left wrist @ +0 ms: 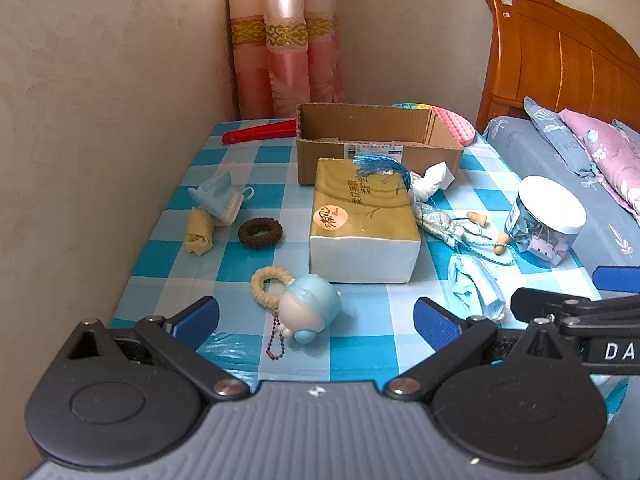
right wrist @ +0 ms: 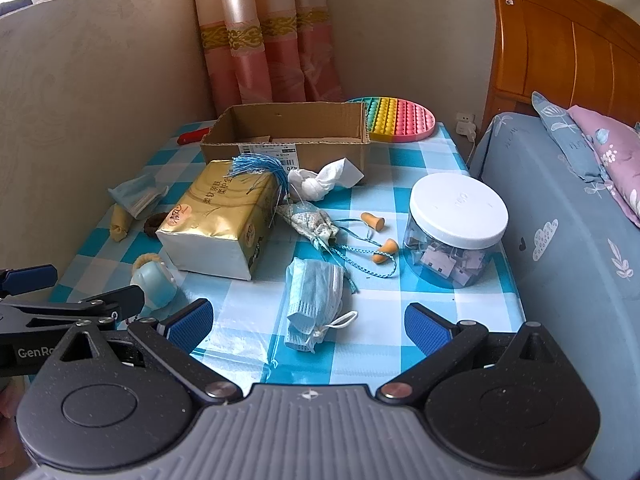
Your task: Organize soft objects
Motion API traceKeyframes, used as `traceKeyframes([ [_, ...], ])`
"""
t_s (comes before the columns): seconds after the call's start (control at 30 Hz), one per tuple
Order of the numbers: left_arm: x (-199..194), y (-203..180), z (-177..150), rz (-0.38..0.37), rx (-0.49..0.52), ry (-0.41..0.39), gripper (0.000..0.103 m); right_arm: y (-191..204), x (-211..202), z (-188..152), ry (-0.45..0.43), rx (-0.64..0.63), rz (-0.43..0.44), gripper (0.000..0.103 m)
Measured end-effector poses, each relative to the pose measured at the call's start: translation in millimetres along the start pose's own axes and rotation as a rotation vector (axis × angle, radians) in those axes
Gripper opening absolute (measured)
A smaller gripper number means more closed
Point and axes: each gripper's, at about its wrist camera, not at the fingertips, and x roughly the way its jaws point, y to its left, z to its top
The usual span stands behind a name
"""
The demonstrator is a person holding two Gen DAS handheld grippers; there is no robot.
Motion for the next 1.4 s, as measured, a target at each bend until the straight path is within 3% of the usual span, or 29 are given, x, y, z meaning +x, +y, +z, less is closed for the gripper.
traceKeyframes([
  [0.37,23.4,5.7,-3.9,-0.039,0.02,0.002,0.102,4.5,11.1,2.5,-0.011,-0.078,0.033,0.103],
  [0.93,80.3,21.4,-30.2,-0.039,0.043,0.146,0.102,-21.1,61.7,-17.7,0.05,-0.204,0.078,0.103],
  [1.23,82.5,25.8,-32.6,-0.072,0.038,0.142,0.103,-32.2,79.1,-34.1,0.099,-0.208,0.105,0.103],
  [1.4,78.8,26.5,-40.9,-0.075,0.037,0.089,0.103,-32.1,81.7,-38.3,0.088,-0.235,0.115,0.103],
])
